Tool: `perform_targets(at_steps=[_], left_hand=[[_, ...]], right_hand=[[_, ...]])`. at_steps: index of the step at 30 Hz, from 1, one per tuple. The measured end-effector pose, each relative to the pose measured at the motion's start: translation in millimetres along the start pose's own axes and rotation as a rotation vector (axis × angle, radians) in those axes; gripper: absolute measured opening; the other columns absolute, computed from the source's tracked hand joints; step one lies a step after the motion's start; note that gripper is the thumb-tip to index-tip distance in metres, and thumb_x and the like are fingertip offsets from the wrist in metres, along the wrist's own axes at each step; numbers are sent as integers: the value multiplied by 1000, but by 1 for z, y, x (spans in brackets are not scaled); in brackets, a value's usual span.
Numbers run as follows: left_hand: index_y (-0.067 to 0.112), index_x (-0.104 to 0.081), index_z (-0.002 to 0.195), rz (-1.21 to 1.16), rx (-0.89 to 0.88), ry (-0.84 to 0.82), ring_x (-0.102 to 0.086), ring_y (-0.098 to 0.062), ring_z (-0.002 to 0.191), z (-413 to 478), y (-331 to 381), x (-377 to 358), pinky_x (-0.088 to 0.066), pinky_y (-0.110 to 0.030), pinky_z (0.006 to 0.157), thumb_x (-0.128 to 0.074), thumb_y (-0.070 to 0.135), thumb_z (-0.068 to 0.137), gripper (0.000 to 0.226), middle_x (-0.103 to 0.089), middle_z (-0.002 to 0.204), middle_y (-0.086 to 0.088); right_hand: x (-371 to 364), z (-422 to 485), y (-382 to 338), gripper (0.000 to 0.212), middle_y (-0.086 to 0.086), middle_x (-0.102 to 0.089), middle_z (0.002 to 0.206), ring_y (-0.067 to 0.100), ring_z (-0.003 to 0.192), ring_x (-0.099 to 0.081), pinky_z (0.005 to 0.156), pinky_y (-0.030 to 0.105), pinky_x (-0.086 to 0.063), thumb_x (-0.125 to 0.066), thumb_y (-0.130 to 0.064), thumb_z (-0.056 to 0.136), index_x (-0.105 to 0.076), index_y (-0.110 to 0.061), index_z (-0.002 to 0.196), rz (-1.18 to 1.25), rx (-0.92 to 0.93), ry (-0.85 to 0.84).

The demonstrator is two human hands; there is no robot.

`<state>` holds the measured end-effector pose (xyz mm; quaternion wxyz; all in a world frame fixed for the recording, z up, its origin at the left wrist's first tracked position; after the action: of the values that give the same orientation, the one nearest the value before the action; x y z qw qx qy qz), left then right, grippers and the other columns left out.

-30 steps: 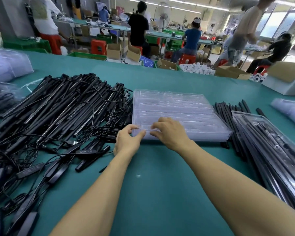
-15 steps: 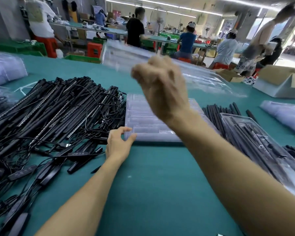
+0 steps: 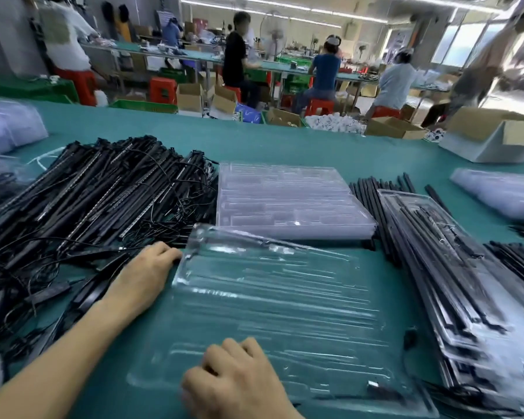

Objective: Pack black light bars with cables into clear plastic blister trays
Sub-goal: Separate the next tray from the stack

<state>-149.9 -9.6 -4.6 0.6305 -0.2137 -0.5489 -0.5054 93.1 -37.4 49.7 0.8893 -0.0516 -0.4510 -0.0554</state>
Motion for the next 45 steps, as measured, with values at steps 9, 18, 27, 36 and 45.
perform_targets(at_steps=[9, 18, 27, 36, 45], left_hand=[[22, -71, 98, -348, 312, 227, -58, -5, 72, 3, -6, 22, -45, -24, 68, -59, 15, 95, 14, -69, 89, 3], [37, -45, 117, -172, 559, 62, -57, -15, 86, -27, -2, -14, -44, -37, 74, -53, 80, 74, 62, -53, 99, 16], [42, -46, 116, -236, 618, 66, -62, -14, 82, -26, -11, -15, -45, -35, 76, -57, 89, 62, 73, -60, 76, 22], [33, -60, 73, -383, 676, 217, -60, -9, 69, -33, -28, -14, -47, -31, 68, -49, 88, 70, 56, -63, 67, 17], [45, -61, 92, -419, 641, 212, -61, -4, 73, -34, -21, -9, -45, -28, 66, -57, 75, 76, 34, -65, 67, 24]], right_hand=[[32, 25, 235, 25, 10, -64, 99, 31, 89, -60, 69, 32, -42, -42, -23, 99, -63, -16, 87, -60, -863, -195], [-5, -46, 356, 58, 20, -19, 156, 39, 136, -34, 102, 49, -39, -44, -16, 95, -26, -2, 148, -373, -1245, -628], [-4, -45, 374, 31, 28, -45, 128, 46, 113, -52, 90, 48, -45, -42, -1, 91, -38, -2, 122, -341, -1187, -470], [-2, -40, 386, 47, 33, -49, 119, 45, 101, -52, 85, 44, -40, -44, -19, 97, -26, -13, 139, -118, -1211, -405], [54, 5, 314, 17, 5, -68, 90, 26, 85, -63, 75, 37, -47, -55, -24, 92, -56, -15, 105, 217, -915, 11]])
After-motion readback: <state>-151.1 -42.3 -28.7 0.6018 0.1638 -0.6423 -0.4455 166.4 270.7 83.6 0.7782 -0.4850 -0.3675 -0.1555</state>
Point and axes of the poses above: each hand's wrist, its own z-axis towards the middle knuckle, its own x-axis out of the back of the hand, y = z × x, the point moved 8 cm from there along z, towards the middle knuckle
